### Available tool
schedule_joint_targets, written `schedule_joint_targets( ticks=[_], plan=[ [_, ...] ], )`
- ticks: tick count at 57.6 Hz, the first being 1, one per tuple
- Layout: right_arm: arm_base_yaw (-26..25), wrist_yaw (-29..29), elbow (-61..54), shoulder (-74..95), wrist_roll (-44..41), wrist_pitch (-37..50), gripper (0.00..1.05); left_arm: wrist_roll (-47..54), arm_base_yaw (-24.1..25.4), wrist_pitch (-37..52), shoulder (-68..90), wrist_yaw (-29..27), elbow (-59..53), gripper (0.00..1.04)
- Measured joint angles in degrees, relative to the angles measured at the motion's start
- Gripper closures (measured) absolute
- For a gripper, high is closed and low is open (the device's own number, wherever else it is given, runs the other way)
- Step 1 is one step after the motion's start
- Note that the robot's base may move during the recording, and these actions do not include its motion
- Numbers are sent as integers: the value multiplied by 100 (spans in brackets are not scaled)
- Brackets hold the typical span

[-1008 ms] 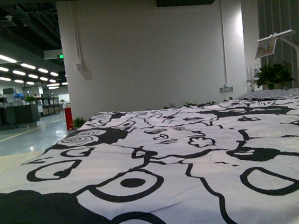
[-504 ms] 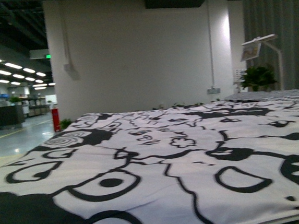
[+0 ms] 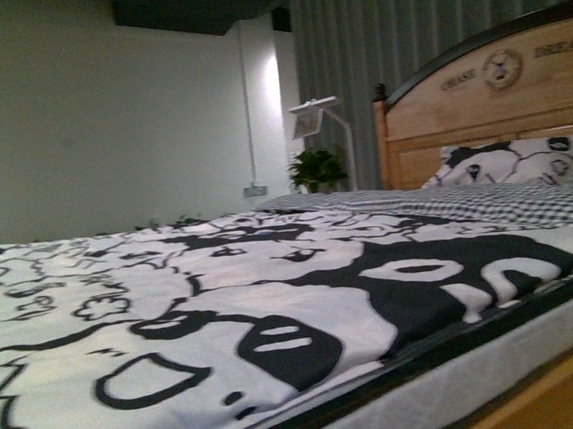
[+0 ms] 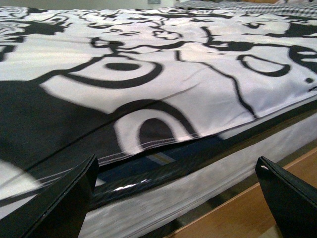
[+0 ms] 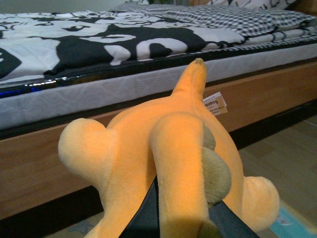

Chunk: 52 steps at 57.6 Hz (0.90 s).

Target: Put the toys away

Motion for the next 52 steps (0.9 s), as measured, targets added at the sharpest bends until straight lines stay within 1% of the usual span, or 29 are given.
schedule_joint_targets(
  ticks=[52],
  plan=[
    [-2, 28, 2, 2, 0, -2, 98, 0, 0, 0, -2, 7, 0, 6]
  ],
)
